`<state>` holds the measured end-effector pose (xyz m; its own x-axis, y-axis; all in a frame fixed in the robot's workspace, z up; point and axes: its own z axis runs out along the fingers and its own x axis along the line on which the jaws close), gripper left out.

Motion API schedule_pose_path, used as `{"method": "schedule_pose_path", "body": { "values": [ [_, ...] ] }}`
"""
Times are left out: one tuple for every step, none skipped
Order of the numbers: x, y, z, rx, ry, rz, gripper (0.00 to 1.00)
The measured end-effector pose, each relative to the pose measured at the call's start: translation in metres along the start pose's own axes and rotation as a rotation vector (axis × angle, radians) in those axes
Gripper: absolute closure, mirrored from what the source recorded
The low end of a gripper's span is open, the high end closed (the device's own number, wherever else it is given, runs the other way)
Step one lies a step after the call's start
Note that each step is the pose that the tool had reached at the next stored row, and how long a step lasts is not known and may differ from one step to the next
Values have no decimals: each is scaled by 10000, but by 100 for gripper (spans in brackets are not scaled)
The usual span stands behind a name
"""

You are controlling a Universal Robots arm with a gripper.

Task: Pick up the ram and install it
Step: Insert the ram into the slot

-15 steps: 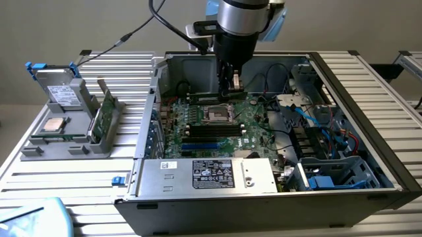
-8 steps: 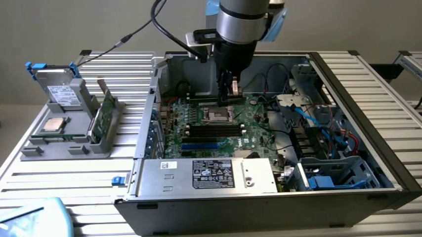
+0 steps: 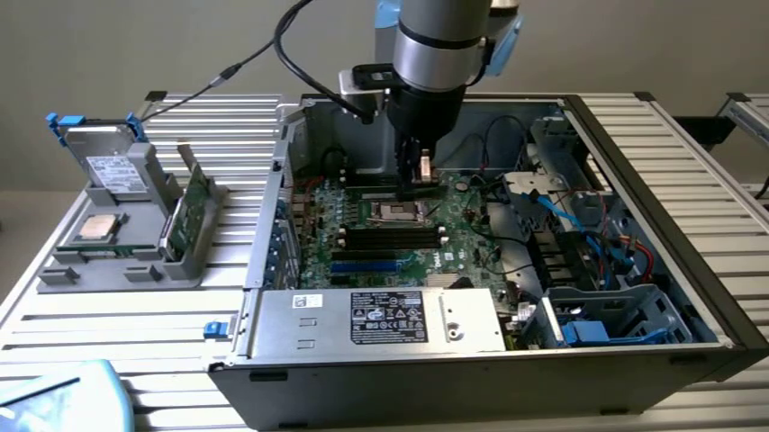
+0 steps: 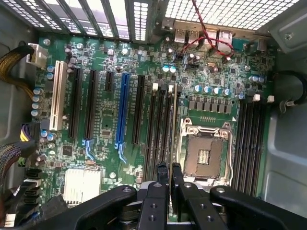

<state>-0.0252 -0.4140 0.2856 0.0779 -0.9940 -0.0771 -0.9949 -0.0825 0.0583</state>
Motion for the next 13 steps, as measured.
{"method": "schedule_pose_path", "body": {
  "values": [
    [1,-1,11,5,14,87,86],
    [2,-1,22,10,29,168,86],
    [3,-2,32,13,49,235,86],
    [3,-2,42,14,80,282,86],
    [4,-3,50,13,118,307,86],
    [5,-3,58,11,160,326,86],
    [5,-4,67,10,200,340,86],
    [6,-5,76,8,243,352,86],
    [6,-5,84,6,280,362,86],
    [7,-6,94,4,315,369,86],
    [8,-6,105,2,349,375,86],
    [9,-7,115,1,375,380,86],
    [10,-8,129,-1,401,385,86]
  ]
}}
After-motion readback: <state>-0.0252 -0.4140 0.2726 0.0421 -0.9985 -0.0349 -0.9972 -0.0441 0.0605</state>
